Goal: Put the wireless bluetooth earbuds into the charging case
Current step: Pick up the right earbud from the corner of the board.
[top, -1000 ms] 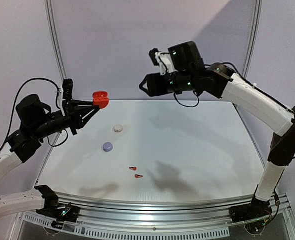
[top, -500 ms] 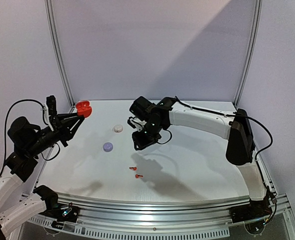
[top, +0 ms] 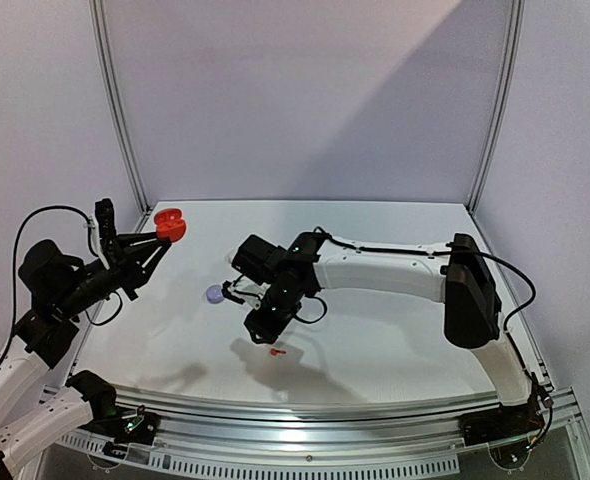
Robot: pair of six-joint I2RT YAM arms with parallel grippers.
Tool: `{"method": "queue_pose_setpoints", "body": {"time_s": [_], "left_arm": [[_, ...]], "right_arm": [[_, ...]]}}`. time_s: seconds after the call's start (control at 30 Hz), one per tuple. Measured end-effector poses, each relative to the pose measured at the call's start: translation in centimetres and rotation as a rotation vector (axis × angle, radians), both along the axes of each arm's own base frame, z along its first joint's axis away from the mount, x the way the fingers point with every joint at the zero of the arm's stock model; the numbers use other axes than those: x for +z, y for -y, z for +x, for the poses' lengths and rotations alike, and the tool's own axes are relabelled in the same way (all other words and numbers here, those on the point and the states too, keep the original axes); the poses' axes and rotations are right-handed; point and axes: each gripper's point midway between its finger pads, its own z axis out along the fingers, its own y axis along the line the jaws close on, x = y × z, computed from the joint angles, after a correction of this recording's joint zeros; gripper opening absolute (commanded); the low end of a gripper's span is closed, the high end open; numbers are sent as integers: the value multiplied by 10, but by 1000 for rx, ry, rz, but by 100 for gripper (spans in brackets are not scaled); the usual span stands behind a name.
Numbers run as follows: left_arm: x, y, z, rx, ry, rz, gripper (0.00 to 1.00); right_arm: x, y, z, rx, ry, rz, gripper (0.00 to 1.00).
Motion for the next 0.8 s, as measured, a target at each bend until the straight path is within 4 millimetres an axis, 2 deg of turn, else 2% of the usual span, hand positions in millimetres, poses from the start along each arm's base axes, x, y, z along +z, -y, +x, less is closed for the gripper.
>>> {"method": "queue_pose_setpoints", "body": {"time_s": [0.17, 0.37, 0.5, 0.8], "left_arm": [[0, 2, -2, -12, 8, 9, 0], [-2, 2, -1, -16, 4, 13, 0], [-2, 3, 0, -16, 3, 16, 0], [-3, 3, 1, -15, 5, 22, 0]], "right_arm": [[-19, 6, 3, 32, -9, -43, 47], [-47, 11, 3, 58, -22, -113, 35], [-50, 15, 1, 65, -28, -130, 28], [-52, 21, -3, 67, -51, -152, 22]]}}
